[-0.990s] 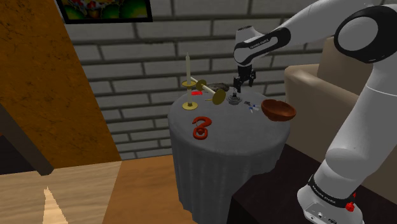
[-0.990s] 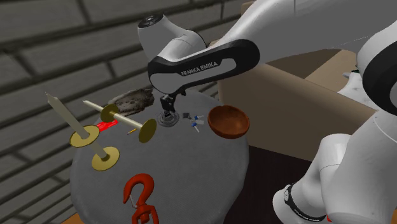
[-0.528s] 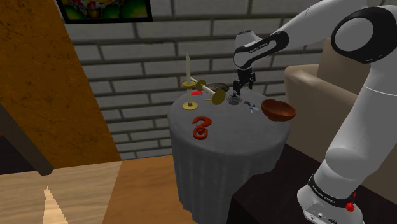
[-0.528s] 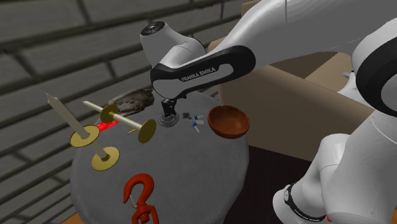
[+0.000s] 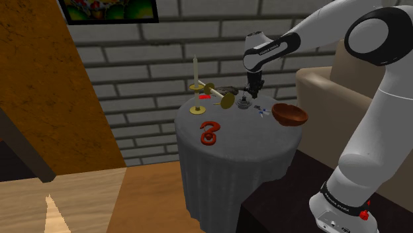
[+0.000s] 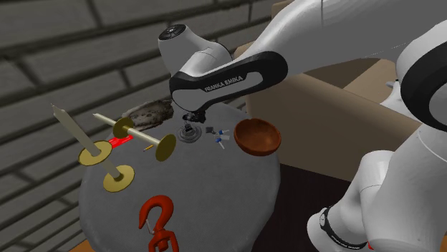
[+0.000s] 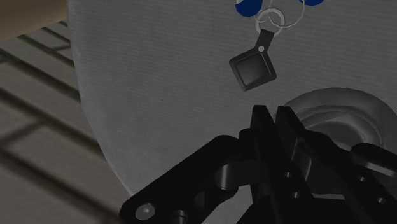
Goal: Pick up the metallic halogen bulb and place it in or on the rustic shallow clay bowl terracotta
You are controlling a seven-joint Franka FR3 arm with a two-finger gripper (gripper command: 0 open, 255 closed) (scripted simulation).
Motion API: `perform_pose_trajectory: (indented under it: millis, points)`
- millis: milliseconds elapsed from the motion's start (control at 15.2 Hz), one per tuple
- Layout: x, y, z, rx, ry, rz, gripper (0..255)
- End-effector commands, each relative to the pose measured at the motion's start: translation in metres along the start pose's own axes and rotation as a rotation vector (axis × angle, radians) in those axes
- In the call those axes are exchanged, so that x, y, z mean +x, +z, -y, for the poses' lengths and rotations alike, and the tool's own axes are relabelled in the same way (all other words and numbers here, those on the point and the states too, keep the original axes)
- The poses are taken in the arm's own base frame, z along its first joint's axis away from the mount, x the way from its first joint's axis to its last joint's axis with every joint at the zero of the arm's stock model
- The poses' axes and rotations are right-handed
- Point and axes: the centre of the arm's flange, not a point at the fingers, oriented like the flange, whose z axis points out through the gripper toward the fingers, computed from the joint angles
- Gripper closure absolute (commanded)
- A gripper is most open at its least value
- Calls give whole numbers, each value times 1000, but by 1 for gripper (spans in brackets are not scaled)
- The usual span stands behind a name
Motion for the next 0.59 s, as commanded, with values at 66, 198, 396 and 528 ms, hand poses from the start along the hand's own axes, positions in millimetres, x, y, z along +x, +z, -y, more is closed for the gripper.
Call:
perform_pose_trajectory:
  millis: [66,198,396,528]
  points:
    - [0,0,0,0,0,0,255]
    - [0,0,0,0,0,0,255]
    - [0,0,0,0,0,0,0]
    - [8,-21,11,12,11,-14,0]
